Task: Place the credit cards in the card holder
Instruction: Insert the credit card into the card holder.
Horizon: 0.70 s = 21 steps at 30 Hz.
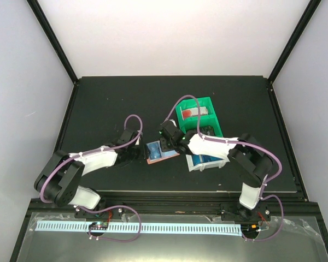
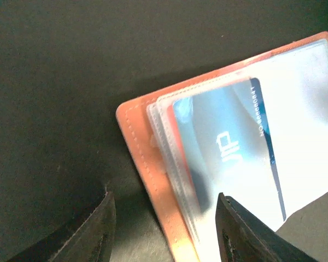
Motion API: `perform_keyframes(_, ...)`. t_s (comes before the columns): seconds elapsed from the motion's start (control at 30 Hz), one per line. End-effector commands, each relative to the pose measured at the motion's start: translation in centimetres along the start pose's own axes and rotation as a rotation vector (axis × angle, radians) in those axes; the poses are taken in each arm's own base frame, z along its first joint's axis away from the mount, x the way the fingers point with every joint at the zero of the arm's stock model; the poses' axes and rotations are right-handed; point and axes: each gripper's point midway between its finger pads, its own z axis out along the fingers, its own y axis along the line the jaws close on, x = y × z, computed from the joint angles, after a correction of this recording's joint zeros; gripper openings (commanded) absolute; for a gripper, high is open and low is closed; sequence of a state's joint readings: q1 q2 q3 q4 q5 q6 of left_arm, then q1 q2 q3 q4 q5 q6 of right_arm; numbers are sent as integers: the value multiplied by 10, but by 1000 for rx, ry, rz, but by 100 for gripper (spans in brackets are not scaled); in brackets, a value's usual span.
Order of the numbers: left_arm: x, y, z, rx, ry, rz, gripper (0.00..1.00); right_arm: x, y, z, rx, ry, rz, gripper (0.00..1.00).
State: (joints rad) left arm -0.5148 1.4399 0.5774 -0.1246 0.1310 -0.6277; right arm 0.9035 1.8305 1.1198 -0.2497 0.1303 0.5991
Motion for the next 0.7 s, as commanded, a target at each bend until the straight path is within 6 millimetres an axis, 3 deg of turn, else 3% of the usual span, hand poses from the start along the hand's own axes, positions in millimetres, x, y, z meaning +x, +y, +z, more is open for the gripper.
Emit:
perform_keyframes(0.0, 17, 15, -7, -52, 34, -25, 54, -24, -37, -25, 245, -80, -59, 49)
perform_keyframes(0.23, 23, 14, -13, -10, 35, -57, 60, -12, -35, -4, 264, 25, -154, 53)
perform_keyframes(0.43, 25, 17, -14, -2, 38, -73, 62, -7, -49, 5, 356, 58, -170, 53)
perform_keyframes(0.67, 27, 17, -17, 19, 39, -84, 64, -2, -68, 11, 488, 102, -162, 43)
